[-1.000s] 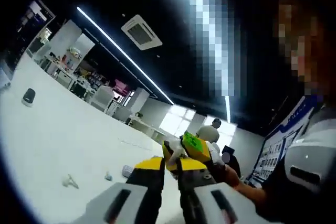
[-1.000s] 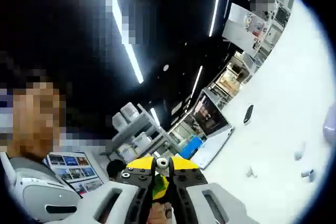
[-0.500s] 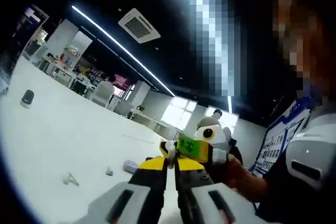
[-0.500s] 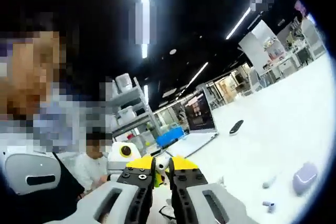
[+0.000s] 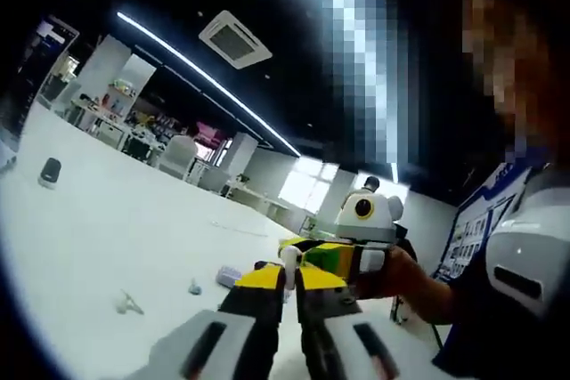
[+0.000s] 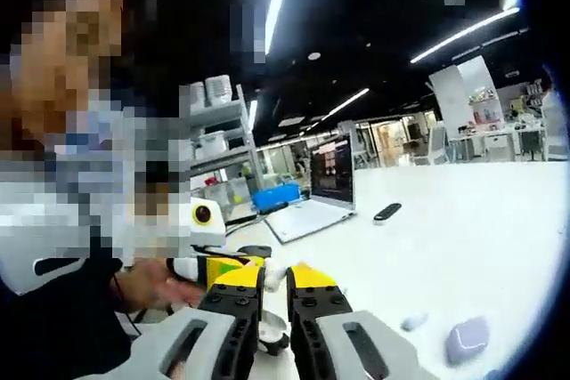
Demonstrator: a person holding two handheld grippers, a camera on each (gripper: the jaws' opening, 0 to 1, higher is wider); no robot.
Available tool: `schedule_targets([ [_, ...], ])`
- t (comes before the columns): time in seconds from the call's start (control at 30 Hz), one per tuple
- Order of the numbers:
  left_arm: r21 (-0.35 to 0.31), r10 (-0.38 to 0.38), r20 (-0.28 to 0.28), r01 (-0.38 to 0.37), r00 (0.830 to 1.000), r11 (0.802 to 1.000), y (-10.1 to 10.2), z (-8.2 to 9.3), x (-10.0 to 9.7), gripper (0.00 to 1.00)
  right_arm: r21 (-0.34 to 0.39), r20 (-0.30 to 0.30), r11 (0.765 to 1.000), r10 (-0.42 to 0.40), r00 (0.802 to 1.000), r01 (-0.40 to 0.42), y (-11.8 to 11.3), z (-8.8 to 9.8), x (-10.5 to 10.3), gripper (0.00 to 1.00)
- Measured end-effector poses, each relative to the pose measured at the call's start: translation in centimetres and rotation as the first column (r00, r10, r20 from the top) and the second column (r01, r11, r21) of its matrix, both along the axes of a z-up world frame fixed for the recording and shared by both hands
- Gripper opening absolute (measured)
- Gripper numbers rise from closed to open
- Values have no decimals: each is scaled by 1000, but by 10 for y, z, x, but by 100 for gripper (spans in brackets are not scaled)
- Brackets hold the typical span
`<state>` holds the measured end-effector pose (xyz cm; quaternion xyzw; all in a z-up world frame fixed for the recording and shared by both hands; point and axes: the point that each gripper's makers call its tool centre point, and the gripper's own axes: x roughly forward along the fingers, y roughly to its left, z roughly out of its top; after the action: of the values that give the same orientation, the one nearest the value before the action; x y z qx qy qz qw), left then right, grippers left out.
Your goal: Pick up the earbuds from the table and place the earbuds into the earbud case
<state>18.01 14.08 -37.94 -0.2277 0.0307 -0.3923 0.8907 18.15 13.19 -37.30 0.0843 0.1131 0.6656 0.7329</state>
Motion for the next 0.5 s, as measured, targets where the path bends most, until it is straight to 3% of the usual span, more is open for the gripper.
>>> schedule_targets([
  [0.17,10,14,12,-15,1000,1000,4,2,-1,11,3,-19,1000,6,1000,-6,3,-5,0,10],
  [0.3,29,32,-13,-31,999,999,15,-4,0,22,19,-50,1000,-2,999,3,5,-11,4,10],
  [0.37,37,32,-20,-31,999,999,18,-6,-2,23,25,-62,1000,-10,998,11,5,-14,6,10],
  [0.5,40,125,-22,-124,992,991,60,-6,-6,24,0,-53,1000,-7,999,7,12,-35,-8,10],
])
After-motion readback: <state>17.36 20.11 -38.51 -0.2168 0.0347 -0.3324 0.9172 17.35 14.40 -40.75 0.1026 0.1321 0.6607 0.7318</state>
